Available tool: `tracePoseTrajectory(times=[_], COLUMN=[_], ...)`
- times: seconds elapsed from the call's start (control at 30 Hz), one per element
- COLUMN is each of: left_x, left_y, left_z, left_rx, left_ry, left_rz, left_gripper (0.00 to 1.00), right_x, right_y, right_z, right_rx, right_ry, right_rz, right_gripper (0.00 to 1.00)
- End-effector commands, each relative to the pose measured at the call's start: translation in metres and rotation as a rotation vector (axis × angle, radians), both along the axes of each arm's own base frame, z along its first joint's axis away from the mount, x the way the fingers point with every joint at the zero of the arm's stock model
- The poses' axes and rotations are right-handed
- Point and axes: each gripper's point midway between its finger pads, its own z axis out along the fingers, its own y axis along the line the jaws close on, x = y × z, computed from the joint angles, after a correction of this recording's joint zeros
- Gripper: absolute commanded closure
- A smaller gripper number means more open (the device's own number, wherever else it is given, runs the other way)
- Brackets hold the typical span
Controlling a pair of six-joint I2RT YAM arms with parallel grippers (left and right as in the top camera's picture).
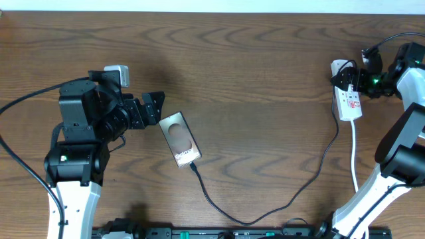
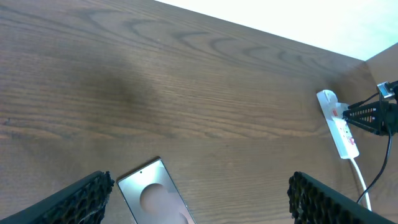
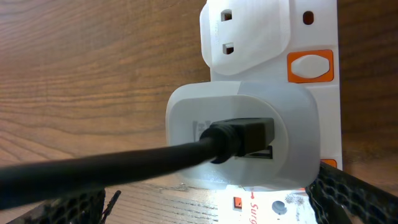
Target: Plug charger to phone and switch on socket
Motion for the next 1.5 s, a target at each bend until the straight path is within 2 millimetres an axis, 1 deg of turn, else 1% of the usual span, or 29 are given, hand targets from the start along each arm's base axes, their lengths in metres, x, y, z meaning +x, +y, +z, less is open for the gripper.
tracePoseTrajectory(times=[0.0, 0.23, 0.3, 0.4, 0.6, 0.67, 0.73, 0.93, 1.07, 1.17, 1.2, 1.3, 1.33, 1.37, 1.47], left_x=[0.002, 0.002, 0.002, 0.002, 0.002, 0.002, 0.002, 0.002, 0.002, 0.002, 0.002, 0.002, 0.002, 0.002, 0.002], left_y=[0.003, 0.003, 0.003, 0.003, 0.003, 0.003, 0.003, 0.003, 0.003, 0.003, 0.003, 0.003, 0.003, 0.003, 0.003], left_z=[0.007, 0.007, 0.007, 0.007, 0.007, 0.007, 0.007, 0.007, 0.007, 0.007, 0.007, 0.007, 0.007, 0.007, 0.007], left_rx=[0.013, 0.013, 0.013, 0.013, 0.013, 0.013, 0.013, 0.013, 0.013, 0.013, 0.013, 0.013, 0.013, 0.013, 0.013], left_ry=[-0.021, -0.021, -0.021, -0.021, -0.021, -0.021, -0.021, -0.021, -0.021, -0.021, -0.021, -0.021, -0.021, -0.021, -0.021], left_rz=[0.007, 0.007, 0.007, 0.007, 0.007, 0.007, 0.007, 0.007, 0.007, 0.007, 0.007, 0.007, 0.007, 0.007, 0.007], left_gripper=[0.08, 0.08, 0.08, 0.08, 0.08, 0.08, 0.08, 0.08, 0.08, 0.08, 0.08, 0.08, 0.08, 0.08, 0.08], right_x=[-0.002, -0.01, -0.015, -0.02, -0.026, -0.027, -0.029, -0.041, -0.055, -0.062, -0.063, -0.063, -0.064, -0.064, -0.067], right_y=[0.01, 0.023, 0.028, 0.031, 0.037, 0.034, 0.026, -0.01, -0.042, -0.057, -0.06, -0.062, -0.061, -0.06, -0.051], right_z=[-0.007, -0.013, -0.018, -0.024, -0.028, -0.031, -0.033, -0.029, -0.015, 0.0, 0.008, 0.032, 0.044, 0.052, 0.095], right_rx=[0.034, 0.103, 0.13, 0.143, 0.173, 0.152, 0.119, -0.013, -0.13, -0.185, -0.192, -0.201, -0.205, -0.208, -0.209], right_ry=[0.023, 0.041, 0.051, 0.059, 0.074, 0.084, 0.109, 0.194, 0.244, 0.253, 0.243, 0.203, 0.179, 0.163, 0.074], right_rz=[0.002, 0.008, 0.012, 0.013, 0.016, 0.011, -0.02, -0.123, -0.194, -0.251, -0.266, -0.29, -0.294, -0.295, -0.293], right_gripper=[0.01, 0.01, 0.01, 0.01, 0.01, 0.01, 0.01, 0.01, 0.01, 0.01, 0.01, 0.01, 0.01, 0.01, 0.01])
